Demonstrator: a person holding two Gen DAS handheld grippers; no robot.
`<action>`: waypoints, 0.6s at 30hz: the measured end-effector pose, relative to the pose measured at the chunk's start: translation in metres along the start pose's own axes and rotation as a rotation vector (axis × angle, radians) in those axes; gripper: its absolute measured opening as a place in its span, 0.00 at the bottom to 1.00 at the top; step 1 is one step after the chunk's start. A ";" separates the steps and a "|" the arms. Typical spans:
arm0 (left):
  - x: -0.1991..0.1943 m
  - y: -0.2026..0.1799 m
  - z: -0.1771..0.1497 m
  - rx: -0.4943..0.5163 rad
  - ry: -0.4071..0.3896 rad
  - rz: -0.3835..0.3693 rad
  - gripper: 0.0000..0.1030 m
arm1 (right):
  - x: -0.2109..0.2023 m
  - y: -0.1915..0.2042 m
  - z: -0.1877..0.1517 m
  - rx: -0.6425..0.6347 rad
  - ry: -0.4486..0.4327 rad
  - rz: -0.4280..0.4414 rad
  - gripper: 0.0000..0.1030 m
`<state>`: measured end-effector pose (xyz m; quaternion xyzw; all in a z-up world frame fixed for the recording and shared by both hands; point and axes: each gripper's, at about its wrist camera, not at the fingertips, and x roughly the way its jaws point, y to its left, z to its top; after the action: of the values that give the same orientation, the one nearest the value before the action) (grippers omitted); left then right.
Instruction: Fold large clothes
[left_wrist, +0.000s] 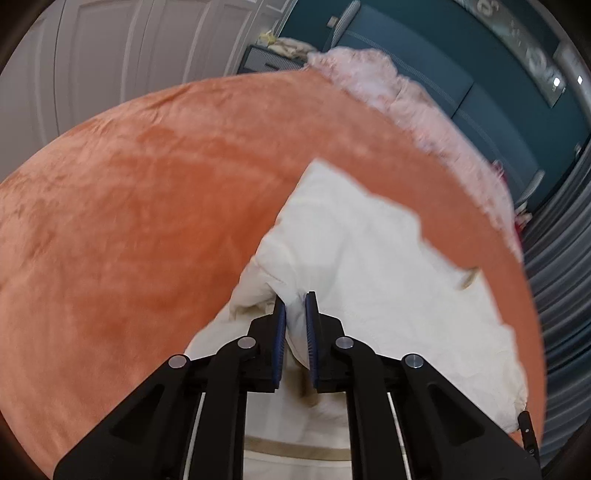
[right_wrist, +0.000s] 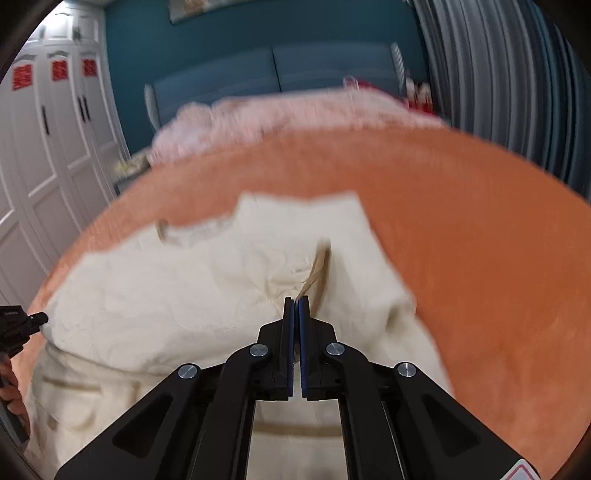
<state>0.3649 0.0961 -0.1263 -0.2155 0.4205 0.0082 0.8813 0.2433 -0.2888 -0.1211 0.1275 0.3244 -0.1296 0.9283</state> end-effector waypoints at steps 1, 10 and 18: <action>0.004 0.000 -0.003 0.010 0.000 0.014 0.09 | 0.005 -0.002 -0.005 0.005 0.015 -0.003 0.02; 0.019 -0.003 -0.035 0.139 -0.051 0.110 0.09 | 0.032 -0.003 -0.024 0.012 0.112 -0.015 0.02; 0.026 -0.014 -0.046 0.209 -0.076 0.170 0.10 | 0.042 0.001 -0.032 -0.016 0.138 -0.039 0.02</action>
<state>0.3504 0.0616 -0.1659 -0.0857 0.4021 0.0472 0.9103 0.2569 -0.2845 -0.1721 0.1224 0.3910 -0.1358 0.9020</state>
